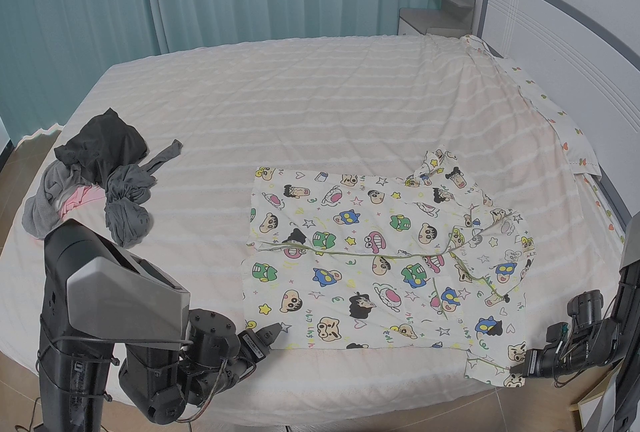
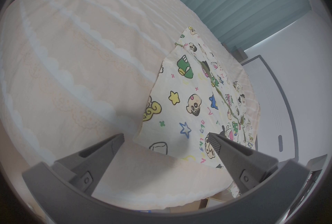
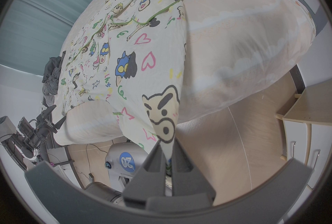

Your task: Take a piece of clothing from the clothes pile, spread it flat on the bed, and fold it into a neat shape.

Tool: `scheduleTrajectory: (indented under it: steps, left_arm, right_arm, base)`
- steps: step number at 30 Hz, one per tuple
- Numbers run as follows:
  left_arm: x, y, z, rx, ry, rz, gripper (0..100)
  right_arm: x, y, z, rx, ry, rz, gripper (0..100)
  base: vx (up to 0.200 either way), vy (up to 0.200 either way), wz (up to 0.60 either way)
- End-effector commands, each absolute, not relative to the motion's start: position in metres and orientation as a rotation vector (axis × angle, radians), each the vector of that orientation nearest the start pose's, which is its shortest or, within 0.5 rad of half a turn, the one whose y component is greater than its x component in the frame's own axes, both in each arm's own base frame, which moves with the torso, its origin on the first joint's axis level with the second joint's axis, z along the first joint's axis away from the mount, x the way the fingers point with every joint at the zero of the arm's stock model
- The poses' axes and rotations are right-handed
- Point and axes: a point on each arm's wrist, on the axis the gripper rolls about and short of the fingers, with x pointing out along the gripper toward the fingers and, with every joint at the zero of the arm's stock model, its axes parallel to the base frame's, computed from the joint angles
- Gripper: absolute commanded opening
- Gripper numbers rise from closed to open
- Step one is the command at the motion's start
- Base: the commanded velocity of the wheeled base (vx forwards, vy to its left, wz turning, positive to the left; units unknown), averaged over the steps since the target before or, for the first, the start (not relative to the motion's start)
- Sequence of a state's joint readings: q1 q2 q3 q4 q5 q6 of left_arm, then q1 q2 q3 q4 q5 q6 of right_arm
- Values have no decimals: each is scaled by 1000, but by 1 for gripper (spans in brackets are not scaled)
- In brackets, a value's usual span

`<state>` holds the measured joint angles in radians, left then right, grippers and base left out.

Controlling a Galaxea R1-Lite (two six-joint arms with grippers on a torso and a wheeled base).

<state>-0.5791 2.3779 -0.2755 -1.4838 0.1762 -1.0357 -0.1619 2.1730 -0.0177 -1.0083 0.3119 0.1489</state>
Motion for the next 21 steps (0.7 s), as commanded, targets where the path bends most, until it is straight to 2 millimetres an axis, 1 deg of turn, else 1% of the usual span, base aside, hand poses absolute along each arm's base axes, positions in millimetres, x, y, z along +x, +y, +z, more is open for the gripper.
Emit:
scheduleTrajectory:
  steps: [1,2,5,6,8,12,16,21]
  left_arm:
    - [242,-153,-45,-757,710,-56,100]
    - [246,-155,-45,-753,712,-52,100]
    - [250,-158,-45,-749,712,-46,100]
    - [252,-159,-46,-746,710,-39,0]
    - [254,-160,-46,-740,705,-23,0]
    - [251,-160,-48,-725,724,-11,0]
    - [248,-158,-48,-715,734,-1,0]
    - [240,-153,-44,-693,732,16,0]
  right_arm:
    - [172,-20,-32,404,1142,54,0]
    - [172,-20,-32,404,1142,54,0]
    - [172,-20,-32,403,1142,56,0]
    - [172,-20,-32,404,1142,57,0]
    - [172,-20,-32,408,1145,61,0]
    - [172,-20,-33,409,1148,62,0]
    - [172,-20,-33,410,1151,62,0]
    - [170,-20,-32,413,1161,62,0]
  base:
    - [0,0,0]
    - [0,0,0]
    - [0,0,0]
    - [0,0,0]
    - [0,0,0]
    - [0,0,0]
    - [0,0,0]
    - [0,0,0]
